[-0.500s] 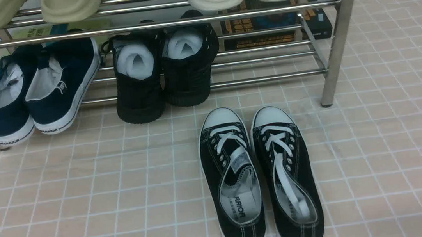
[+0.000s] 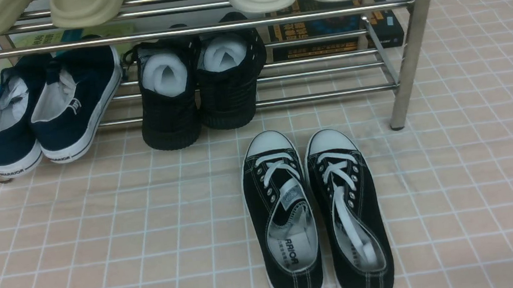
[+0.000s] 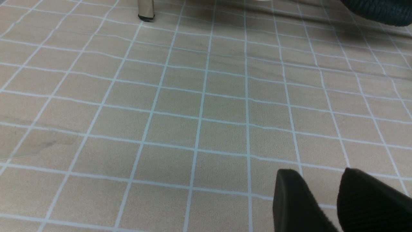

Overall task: Take the shoes off the shelf from the light coffee tablecloth by hand.
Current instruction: 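Grasp the leftmost shoe on the bottom shelf of the shoe rack with the left gripper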

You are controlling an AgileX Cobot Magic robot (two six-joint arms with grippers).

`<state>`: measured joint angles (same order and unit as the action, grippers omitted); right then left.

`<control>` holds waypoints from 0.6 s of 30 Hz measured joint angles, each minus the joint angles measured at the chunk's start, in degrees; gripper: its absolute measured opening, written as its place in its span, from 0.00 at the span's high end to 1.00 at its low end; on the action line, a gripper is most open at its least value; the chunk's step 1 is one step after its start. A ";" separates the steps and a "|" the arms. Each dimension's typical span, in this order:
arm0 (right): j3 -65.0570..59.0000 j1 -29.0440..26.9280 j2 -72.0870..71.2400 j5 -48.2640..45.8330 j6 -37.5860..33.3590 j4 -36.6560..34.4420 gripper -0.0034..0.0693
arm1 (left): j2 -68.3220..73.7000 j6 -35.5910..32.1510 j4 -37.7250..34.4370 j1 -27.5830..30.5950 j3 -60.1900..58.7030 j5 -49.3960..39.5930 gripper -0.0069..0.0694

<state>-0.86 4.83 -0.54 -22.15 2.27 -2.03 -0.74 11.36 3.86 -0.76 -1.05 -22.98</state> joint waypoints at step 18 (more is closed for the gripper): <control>0.00 0.00 0.00 0.00 0.05 0.00 0.68 | 0.00 0.00 -0.06 0.00 0.00 0.00 0.60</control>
<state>-0.86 4.83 -0.54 -22.15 2.31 -2.03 -0.74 11.36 3.79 -0.76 -1.05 -22.98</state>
